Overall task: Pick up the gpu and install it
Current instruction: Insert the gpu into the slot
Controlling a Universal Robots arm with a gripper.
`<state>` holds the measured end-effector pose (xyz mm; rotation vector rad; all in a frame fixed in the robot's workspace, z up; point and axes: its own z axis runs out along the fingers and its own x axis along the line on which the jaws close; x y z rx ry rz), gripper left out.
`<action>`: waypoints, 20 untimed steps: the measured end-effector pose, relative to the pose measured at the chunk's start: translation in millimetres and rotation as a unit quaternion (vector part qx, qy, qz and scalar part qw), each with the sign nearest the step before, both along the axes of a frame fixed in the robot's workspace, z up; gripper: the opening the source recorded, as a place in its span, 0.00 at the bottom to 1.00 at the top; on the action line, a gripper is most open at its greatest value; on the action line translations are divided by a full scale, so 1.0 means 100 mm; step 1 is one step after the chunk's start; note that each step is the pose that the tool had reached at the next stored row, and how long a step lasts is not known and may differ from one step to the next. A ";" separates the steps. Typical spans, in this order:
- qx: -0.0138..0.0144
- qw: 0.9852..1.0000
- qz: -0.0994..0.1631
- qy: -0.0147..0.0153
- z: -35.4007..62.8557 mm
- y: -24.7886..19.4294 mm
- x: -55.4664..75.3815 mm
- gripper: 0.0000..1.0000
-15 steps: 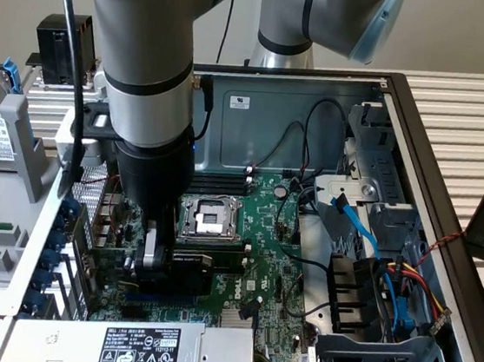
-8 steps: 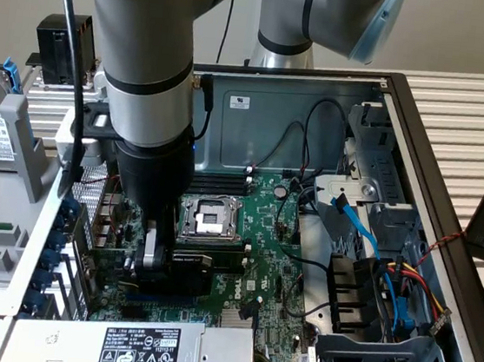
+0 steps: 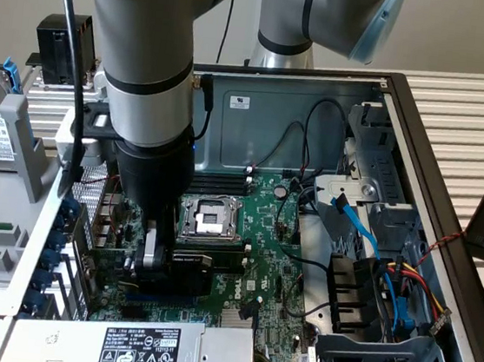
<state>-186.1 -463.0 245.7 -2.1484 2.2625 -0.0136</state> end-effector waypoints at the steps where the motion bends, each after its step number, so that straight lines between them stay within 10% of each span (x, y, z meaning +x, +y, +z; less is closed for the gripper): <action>1: 0.000 1.000 0.000 0.000 -0.002 0.001 0.00 0.27; 20: 0.000 1.000 0.000 0.000 -0.005 0.012 -0.01 0.27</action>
